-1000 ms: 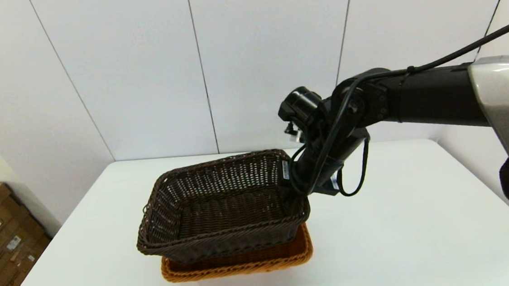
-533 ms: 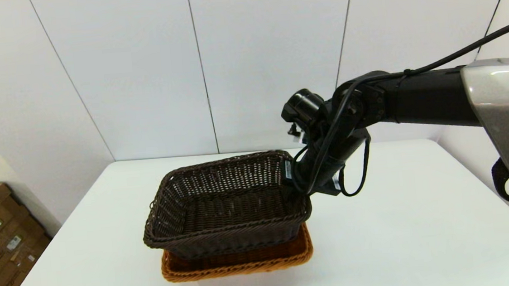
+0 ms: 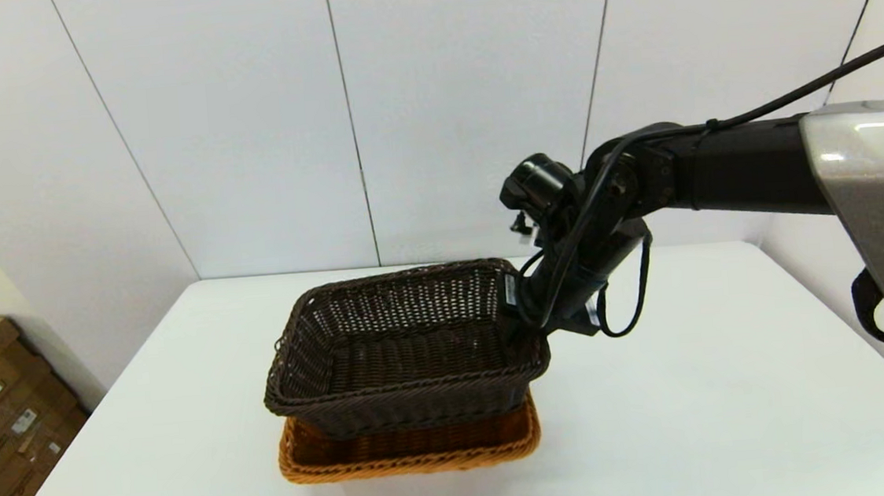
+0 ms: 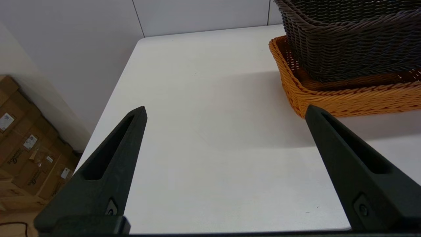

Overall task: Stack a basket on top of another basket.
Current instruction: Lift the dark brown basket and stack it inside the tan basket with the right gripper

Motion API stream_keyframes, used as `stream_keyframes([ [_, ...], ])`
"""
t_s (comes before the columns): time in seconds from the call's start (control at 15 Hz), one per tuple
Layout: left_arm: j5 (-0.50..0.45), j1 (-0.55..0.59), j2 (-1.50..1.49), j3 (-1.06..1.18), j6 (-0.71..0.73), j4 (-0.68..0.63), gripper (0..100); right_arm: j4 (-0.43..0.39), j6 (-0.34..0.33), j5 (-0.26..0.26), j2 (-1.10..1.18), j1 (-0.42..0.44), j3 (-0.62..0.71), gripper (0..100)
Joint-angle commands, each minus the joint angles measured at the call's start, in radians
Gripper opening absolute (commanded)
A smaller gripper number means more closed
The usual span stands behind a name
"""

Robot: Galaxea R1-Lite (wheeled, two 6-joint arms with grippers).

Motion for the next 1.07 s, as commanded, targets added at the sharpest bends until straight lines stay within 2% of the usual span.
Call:
stream_keyframes([
  [0.07,0.0,0.0,0.0,0.0,0.0,-0.001,100,0.005,0.005,-0.001,0.011,0.002,0.003,0],
  [1.07,0.0,0.0,0.0,0.0,0.0,-0.001,100,0.004,0.006,-0.001,0.014,0.036,0.001,0],
])
